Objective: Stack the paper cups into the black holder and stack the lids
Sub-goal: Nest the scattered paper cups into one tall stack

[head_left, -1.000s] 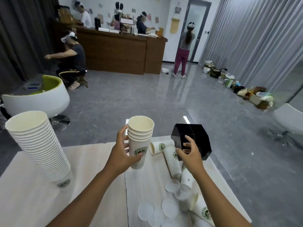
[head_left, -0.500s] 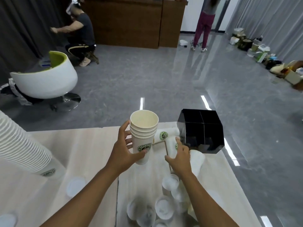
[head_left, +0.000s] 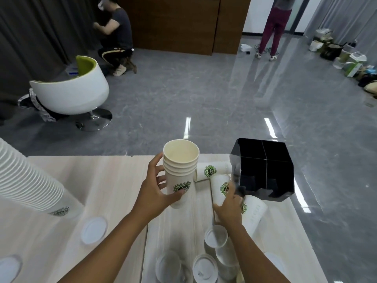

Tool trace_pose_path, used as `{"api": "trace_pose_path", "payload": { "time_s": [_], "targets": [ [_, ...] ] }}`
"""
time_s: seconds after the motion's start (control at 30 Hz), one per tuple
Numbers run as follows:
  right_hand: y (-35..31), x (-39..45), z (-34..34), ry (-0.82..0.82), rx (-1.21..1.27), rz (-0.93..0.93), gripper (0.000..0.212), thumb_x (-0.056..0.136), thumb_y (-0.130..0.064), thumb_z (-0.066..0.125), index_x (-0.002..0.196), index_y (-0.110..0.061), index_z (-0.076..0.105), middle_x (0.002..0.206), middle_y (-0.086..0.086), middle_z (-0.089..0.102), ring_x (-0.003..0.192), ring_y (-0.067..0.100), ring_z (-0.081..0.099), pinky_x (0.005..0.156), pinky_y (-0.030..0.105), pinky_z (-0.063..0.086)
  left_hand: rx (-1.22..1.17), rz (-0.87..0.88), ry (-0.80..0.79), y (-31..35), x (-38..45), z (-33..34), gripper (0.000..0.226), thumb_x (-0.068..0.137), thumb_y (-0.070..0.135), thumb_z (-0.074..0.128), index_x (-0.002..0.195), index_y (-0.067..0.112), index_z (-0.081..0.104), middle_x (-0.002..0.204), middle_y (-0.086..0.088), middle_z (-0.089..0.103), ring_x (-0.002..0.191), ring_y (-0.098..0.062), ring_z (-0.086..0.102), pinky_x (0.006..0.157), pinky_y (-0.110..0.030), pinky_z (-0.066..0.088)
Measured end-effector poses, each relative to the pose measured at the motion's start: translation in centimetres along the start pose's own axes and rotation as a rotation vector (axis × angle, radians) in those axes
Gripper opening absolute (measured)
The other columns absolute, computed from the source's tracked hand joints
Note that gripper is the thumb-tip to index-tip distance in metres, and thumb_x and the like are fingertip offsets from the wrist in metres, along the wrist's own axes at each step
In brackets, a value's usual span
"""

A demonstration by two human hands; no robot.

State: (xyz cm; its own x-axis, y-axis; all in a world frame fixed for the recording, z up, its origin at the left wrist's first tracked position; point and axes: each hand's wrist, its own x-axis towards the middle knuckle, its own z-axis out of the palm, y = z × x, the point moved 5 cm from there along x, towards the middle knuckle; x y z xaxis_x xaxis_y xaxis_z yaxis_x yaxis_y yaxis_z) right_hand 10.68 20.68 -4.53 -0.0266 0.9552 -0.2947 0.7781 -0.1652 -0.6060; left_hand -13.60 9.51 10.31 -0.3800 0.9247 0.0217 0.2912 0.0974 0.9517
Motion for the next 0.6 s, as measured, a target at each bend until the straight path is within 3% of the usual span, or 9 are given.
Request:
{"api": "trace_pose_path", "payload": {
  "time_s": [0.13,0.33,0.43,0.5,0.6],
  "targets": [
    [0.2,-0.1,0.1,-0.006,0.062,0.017,0.112,0.078,-0.021,0.080,0.159,-0.037,0.005,0.127,0.018,0.049,0.111,0.036,0.053,0.096,0.051,0.051,0.008,-0.008,0.002,-0.3,0.1,-0.3,0.114,0.066,0.028,0.098,0.125,0.086,0.019,0.132,0.033,0.051,0.116,0.007,0.060,0.085,-0.011,0.054],
    [-1.0,-1.9,-2.2,0.063,0.272,-0.029,0.107,0.077,-0.015,0.083,0.160,-0.031,0.017,0.135,0.005,0.046,0.112,0.017,0.042,0.092,0.036,0.042,0.005,-0.014,-0.013,-0.3,0.1,0.0,0.115,0.066,0.030,0.098,0.126,0.086,0.018,0.132,0.032,0.050,0.110,0.020,0.057,0.082,-0.009,0.052],
    [-2.5,-3.7,-3.9,0.103,0.494,-0.069,0.108,0.072,-0.020,0.086,0.153,-0.049,0.021,0.137,-0.004,0.054,0.121,0.021,0.058,0.099,0.043,0.052,-0.009,-0.010,-0.017,-0.1,-0.3,0.2,0.115,0.066,0.027,0.098,0.129,0.082,0.019,0.133,0.026,0.052,0.114,0.007,0.060,0.088,-0.014,0.052],
    [-4.2,-5.2,-5.3,0.094,0.615,-0.093,0.105,0.067,-0.031,0.086,0.142,-0.066,0.022,0.134,-0.004,0.059,0.114,0.019,0.065,0.094,0.049,0.058,-0.019,-0.007,-0.023,0.0,-0.7,0.1,0.116,0.067,0.025,0.098,0.133,0.077,0.019,0.135,0.021,0.053,0.118,-0.001,0.060,0.094,-0.021,0.052],
    [-7.8,-7.4,-7.9,0.066,0.757,-0.209,0.103,0.072,-0.026,0.085,0.144,-0.065,0.023,0.138,-0.006,0.057,0.110,0.008,0.068,0.084,0.035,0.062,-0.028,0.005,-0.019,0.2,-1.4,-0.7,0.116,0.067,0.021,0.098,0.130,0.080,0.021,0.137,0.016,0.054,0.119,-0.005,0.061,0.091,-0.023,0.055]
  ]
}}
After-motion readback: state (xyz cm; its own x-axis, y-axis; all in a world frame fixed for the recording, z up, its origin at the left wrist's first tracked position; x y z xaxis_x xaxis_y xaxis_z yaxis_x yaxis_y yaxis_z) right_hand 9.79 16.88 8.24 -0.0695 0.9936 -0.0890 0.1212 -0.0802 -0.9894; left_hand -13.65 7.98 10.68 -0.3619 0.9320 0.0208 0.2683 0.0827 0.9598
